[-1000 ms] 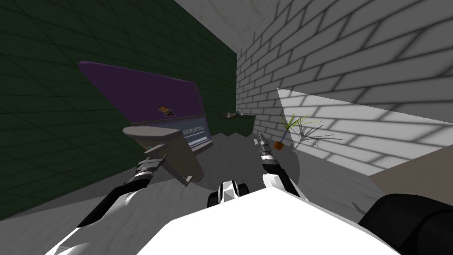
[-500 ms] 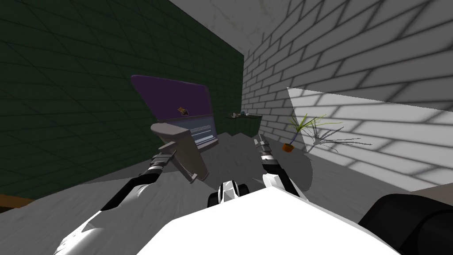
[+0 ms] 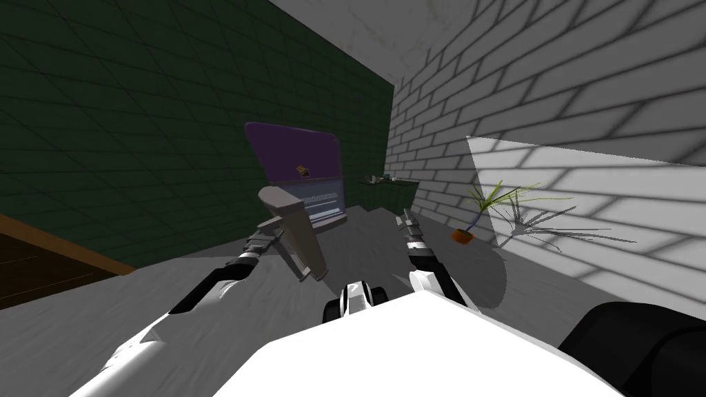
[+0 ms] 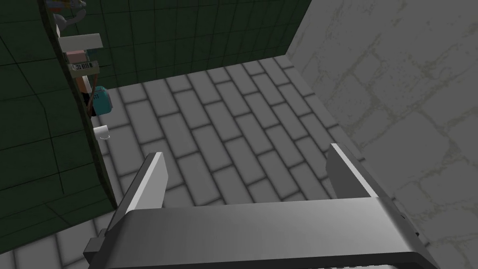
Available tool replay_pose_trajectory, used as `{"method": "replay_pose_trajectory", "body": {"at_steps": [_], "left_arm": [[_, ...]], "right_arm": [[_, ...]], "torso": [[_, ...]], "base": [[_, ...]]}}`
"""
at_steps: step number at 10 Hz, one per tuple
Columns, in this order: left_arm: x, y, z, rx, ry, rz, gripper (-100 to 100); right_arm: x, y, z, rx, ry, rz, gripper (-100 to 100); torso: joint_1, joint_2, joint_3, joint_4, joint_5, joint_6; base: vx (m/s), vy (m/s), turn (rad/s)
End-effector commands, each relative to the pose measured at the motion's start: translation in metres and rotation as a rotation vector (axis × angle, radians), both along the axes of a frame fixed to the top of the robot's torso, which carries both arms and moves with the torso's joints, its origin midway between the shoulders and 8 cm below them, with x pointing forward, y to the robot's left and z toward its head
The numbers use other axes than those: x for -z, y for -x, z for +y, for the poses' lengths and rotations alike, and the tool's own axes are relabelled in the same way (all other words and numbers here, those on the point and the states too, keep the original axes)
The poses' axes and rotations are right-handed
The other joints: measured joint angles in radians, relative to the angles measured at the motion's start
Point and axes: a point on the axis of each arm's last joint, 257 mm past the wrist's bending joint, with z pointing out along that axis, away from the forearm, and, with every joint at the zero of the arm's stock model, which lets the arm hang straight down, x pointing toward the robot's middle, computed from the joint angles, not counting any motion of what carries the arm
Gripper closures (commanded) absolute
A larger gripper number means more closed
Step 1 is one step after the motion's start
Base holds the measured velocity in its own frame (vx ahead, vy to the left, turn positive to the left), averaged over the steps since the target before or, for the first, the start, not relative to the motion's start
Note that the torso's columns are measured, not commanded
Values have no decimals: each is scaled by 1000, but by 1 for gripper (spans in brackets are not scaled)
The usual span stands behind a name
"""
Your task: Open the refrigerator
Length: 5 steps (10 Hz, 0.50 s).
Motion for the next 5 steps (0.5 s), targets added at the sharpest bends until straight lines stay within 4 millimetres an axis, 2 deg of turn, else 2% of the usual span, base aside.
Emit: {"method": "replay_pose_trajectory", "body": {"at_steps": [1, 4, 5], "left_arm": [[-26, -4, 5, 16, 1, -10, -100], [-48, -6, 7, 34, 1, -9, -100], [-39, -5, 6, 31, 0, -3, -100]], "right_arm": [[0, 0, 0, 0, 0, 0, 0], [0, 0, 0, 0, 0, 0, 0], [0, 0, 0, 0, 0, 0, 0]], "torso": [[2, 1, 0, -1, 1, -1], [18, 8, 5, 0, 7, -4], [18, 8, 5, 1, 7, -5]], "base": [[50, -88, 52], [27, -60, 55], [6, -22, 3]]}}
